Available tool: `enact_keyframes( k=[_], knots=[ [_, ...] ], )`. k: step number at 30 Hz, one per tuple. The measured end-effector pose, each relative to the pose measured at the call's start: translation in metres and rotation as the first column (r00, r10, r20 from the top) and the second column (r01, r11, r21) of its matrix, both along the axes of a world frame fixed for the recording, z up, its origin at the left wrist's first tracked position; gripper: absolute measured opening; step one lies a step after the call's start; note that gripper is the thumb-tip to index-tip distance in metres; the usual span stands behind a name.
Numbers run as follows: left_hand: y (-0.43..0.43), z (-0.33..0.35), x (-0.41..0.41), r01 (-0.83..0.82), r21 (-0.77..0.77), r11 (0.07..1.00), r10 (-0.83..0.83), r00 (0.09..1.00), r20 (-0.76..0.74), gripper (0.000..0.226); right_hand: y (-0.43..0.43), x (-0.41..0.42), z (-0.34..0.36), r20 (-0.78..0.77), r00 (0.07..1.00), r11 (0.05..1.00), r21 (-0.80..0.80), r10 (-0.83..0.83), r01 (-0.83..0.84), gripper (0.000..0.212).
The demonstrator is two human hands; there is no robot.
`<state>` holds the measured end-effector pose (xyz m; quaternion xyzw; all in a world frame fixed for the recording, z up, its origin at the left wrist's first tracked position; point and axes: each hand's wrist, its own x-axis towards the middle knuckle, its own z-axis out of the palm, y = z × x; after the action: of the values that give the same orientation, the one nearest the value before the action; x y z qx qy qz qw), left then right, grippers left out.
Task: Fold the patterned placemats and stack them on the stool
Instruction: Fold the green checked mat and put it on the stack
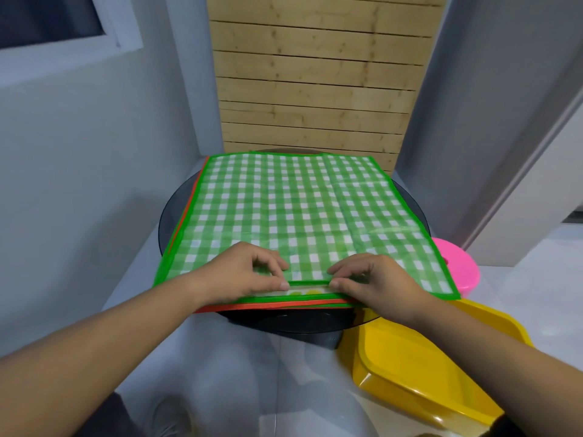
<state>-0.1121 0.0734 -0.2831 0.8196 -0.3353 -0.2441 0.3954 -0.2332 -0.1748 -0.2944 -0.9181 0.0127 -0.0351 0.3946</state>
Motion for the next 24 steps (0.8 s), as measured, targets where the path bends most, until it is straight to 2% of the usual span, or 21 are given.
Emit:
enact_keyframes(
  k=[7,14,17,20,24],
  knots=[
    [0.001,0.016,-0.010,-0.030,-0.018,0.999,0.031,0.999,0.013,0.013,-0.006,-0.012,0.010,0.035,0.999,0.985,-0.174,0.013,-0.007,0.014],
    [0.014,0.047,-0.025,0.041,-0.056,0.998,-0.042,0.999,-0.011,0.009,0.005,-0.039,0.048,0.056,0.998,0.956,-0.293,0.042,-0.024,0.015],
    [0.015,0.067,-0.021,0.039,-0.058,0.998,-0.035,0.997,0.072,0.008,0.008,-0.039,0.066,0.121,0.992,0.936,-0.351,0.026,0.019,0.018],
    [0.010,0.085,-0.004,-0.003,-0.001,1.000,0.003,0.974,0.227,0.009,0.000,-0.018,0.077,0.245,0.969,0.881,-0.464,0.025,0.095,0.031],
    [-0.008,0.092,0.041,-0.116,0.072,0.991,0.074,0.901,0.428,0.011,-0.022,0.035,0.079,0.368,0.929,0.774,-0.601,0.046,0.200,0.018]
  ],
)
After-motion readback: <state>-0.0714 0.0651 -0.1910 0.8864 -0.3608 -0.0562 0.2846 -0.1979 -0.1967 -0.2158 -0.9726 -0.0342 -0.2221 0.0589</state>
